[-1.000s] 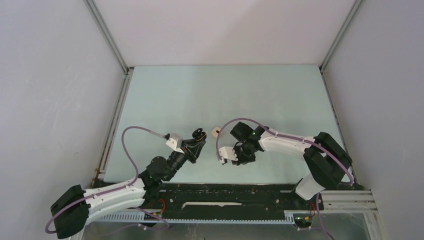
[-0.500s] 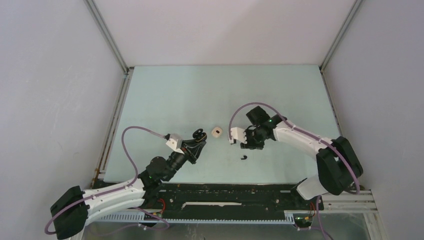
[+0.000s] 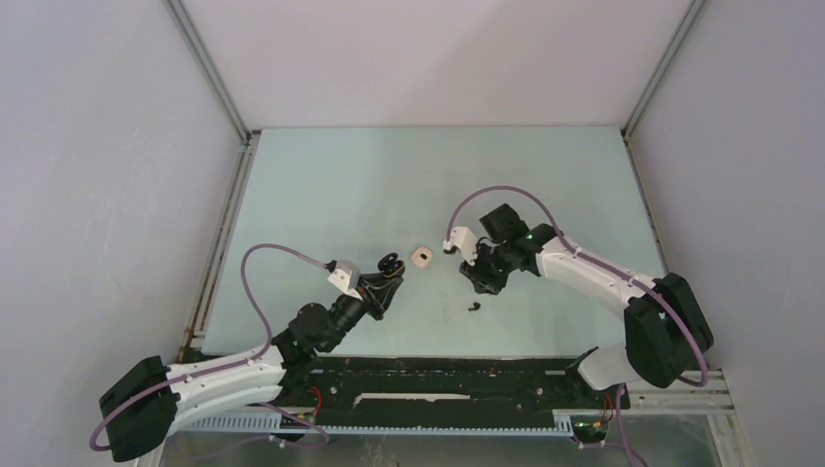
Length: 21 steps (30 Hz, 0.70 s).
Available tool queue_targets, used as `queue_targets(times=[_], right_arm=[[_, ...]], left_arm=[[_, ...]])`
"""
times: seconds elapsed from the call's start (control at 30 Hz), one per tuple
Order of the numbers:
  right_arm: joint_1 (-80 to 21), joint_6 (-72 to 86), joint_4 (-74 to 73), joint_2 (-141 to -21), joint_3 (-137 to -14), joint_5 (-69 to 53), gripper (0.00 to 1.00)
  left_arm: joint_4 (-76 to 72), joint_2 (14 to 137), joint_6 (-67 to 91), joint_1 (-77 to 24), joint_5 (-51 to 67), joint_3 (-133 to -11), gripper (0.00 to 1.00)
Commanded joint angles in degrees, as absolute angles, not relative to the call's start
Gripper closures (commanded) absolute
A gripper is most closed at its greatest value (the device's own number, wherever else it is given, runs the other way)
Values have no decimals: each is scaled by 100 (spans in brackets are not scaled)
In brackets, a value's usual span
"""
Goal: Insert the wireless bluetooth earbuds into the charging case
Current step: Pick up the earbud from the center of the board.
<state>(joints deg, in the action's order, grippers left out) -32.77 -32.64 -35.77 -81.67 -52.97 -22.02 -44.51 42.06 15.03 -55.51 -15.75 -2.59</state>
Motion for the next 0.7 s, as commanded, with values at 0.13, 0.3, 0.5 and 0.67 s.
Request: queue_targets(times=[0.13,0.3,0.5,0.67], right_arm=[[-3688,-1046,-3472,-8960,-5588,-1361,62],[-3606,-518,-3655,-9368,-5892,-1303,62],[-3640,-299,-3650,-9691,-6073,-1424,62],[-3925,-393,-3704,-9869,-6069,-1083,60]], left_arm=[[-4597,4056,1551,-5520,-1517,-457,99],[-4399,3842,1558,-5520,-1618,-416,99],[-4443,3903,1570,-5520,-1650,-408,99],[-4542,4008,1608,-5520,-1609,-404,99]])
